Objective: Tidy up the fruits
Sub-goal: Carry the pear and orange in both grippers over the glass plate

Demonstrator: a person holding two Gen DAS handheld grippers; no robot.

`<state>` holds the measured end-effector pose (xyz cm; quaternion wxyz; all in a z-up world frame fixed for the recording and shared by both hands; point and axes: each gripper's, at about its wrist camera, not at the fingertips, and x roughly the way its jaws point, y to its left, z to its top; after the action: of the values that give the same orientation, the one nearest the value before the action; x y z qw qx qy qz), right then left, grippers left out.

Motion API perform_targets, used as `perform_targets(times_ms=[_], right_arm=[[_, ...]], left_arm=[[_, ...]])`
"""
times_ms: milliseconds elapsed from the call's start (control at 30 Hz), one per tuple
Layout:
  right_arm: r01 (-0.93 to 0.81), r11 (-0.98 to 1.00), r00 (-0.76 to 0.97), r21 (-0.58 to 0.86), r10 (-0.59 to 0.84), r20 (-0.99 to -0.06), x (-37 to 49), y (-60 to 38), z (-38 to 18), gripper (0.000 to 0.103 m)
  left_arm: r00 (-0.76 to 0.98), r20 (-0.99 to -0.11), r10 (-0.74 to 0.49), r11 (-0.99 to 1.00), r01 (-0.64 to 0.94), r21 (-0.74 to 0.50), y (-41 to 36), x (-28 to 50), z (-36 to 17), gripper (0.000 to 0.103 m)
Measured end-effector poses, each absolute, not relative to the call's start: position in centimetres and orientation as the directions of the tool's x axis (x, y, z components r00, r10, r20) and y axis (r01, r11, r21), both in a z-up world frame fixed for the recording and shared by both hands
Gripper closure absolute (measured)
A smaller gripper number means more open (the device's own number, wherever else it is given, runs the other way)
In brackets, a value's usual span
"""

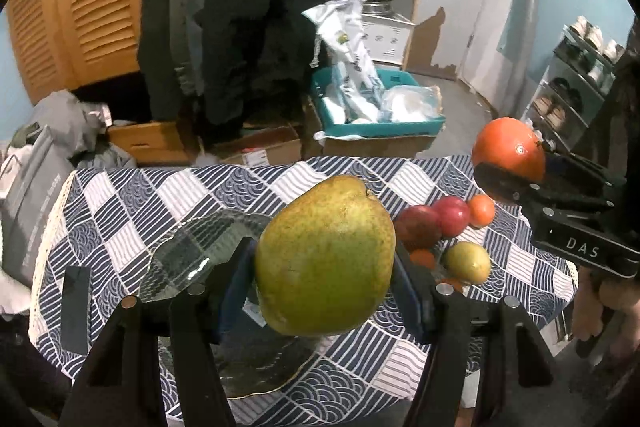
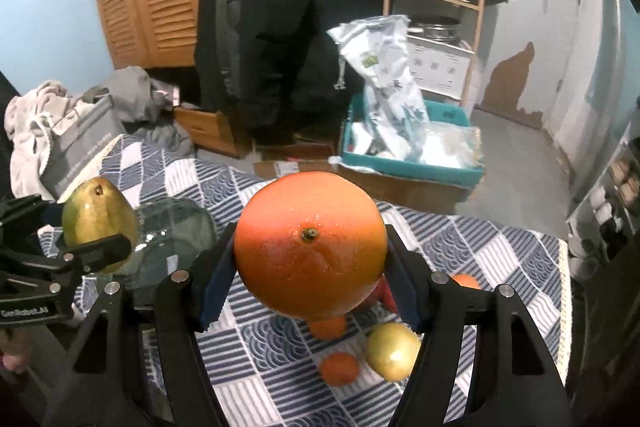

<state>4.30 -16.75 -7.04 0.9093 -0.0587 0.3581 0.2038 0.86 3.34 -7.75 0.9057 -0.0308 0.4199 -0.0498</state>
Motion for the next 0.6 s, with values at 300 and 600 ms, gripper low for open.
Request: perform_targets(times_ms=[300, 600], right_arm=[[-0.476, 0.878, 0.619, 0.053, 0.377, -0.688, 5.6, -12.3, -7.8, 0.034], [-0.548, 0.832, 0.525, 0.083, 0.42, -0.74, 6.9, -7.0, -10.2, 0.034]], left_arm=[[0.643, -0.763, -0.066, 0.995, -0.015, -0.099, 7.5, 0.9, -9.0, 0.037], [0.599, -0.801, -0.019, 0.988, -0.109, -0.105, 11.5, 1.2, -11.8, 0.037]])
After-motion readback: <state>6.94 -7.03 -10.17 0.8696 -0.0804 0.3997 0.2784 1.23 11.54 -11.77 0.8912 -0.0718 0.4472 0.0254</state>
